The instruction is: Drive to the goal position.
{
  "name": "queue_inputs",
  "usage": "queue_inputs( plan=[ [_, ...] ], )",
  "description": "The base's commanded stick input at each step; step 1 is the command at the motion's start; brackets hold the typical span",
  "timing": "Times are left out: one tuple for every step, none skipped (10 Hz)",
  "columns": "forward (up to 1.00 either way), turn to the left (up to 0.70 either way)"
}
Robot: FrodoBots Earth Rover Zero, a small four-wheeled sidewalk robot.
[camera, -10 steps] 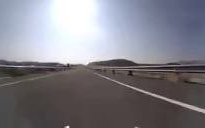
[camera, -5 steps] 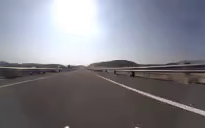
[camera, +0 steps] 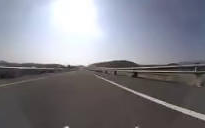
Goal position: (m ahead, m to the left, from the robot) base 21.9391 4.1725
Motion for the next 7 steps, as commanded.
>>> queue_inputs(
  plan=[
    [1.0,0.19],
    [1.0,0.37],
    [1.0,0.18],
    [1.0,0.02],
    [1.0,0.03],
    [1.0,0.02],
    [1.0,0.01]
  ],
)
